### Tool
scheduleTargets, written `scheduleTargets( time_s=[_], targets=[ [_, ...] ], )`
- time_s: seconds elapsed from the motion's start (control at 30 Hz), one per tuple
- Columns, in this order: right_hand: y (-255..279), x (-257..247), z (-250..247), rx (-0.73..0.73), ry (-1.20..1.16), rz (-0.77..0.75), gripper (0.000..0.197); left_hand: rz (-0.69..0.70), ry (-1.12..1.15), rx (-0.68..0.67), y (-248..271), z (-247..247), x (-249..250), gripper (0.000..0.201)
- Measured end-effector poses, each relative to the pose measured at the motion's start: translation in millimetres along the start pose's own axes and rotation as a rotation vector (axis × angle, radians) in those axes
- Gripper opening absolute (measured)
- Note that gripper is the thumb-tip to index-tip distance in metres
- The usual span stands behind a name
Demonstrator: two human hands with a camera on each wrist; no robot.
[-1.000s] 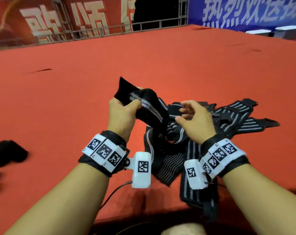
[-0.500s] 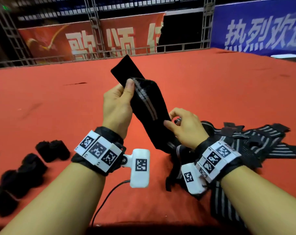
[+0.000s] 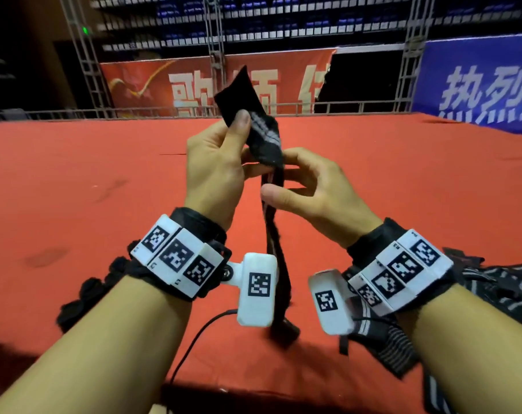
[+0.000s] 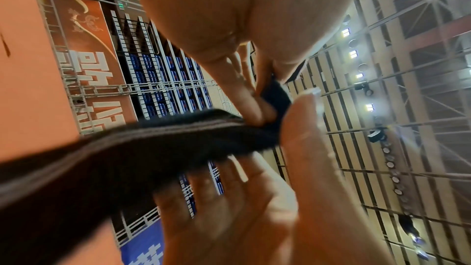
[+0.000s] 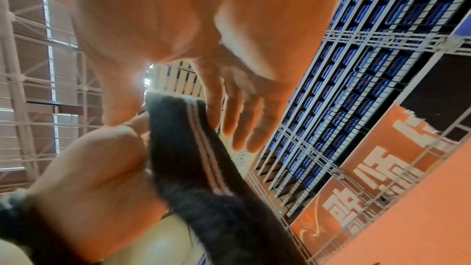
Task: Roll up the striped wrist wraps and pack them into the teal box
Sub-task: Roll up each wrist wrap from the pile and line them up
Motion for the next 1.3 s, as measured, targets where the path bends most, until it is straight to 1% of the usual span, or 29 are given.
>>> scheduleTargets(
  time_s=[0.07,0.13,0.17,0.27,0.37,0.4,0.5,0.53,0.57,0.63,0.67,0.77,0.9,1.0,1.07,1.17,1.3],
  targets=[
    [-10,-12,7,-0.007,0.049,-0.09,0.035,0.021,0.01,-0.032,0,-4,7,0.025],
    [-18,-17,11,0.045,0.093,-0.14,0.025,0.018,0.024,-0.079,2,-9,13,0.014],
    [-22,-18,12,0.069,0.09,-0.139,0.022,0.014,0.025,-0.103,4,-11,17,0.009],
    [-22,-22,15,0.086,0.011,-0.06,0.022,0.033,-0.035,-0.123,7,-18,21,0.016],
    [-17,-31,16,0.106,-0.051,0.018,0.029,0.04,-0.154,-0.093,16,-25,33,0.02],
    [-15,-36,17,0.098,-0.076,0.032,0.035,0.044,-0.191,-0.081,19,-26,38,0.02],
    [-11,-59,20,0.08,-0.034,-0.014,0.072,0.089,-0.257,-0.018,27,-27,55,0.012],
    [-11,-69,20,0.082,-0.006,-0.053,0.073,0.102,-0.266,-0.002,31,-27,61,0.014],
    [-11,-78,18,0.095,0.006,-0.093,0.062,0.112,-0.264,-0.003,34,-26,66,0.018],
    [-12,-98,12,0.166,-0.003,-0.168,0.03,0.112,-0.254,-0.047,42,-22,79,0.02],
    [-12,-108,8,0.199,-0.008,-0.194,0.022,0.111,-0.244,-0.079,48,-20,85,0.017],
    [-12,-132,3,0.221,-0.016,-0.246,0.014,0.147,-0.23,-0.134,60,-16,105,0.009],
    [-7,-151,2,0.224,-0.035,-0.241,0.011,0.179,-0.233,-0.171,67,-14,120,0.011],
    [-3,-148,0,0.213,-0.019,-0.203,0.013,0.167,-0.27,-0.185,70,-12,113,0.01],
    [1,-137,-1,0.202,0.012,-0.157,0.013,0.125,-0.306,-0.195,70,-11,99,0.012],
    [11,-106,0,0.187,0.085,-0.042,0.02,0.014,-0.346,-0.187,64,-14,70,0.015],
    [27,-44,-1,0.124,0.194,0.145,0.025,-0.205,-0.44,-0.214,52,-24,11,0.016]
  ],
)
Point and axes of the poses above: each hand's wrist, its own y-axis away from the middle knuckle, its own z-axis out of the palm, x = y × z, the point moved 2 cm from there along -y, towards the middle knuckle, and after that the axes turned 12 degrees about -z, right-handed, at the moved point
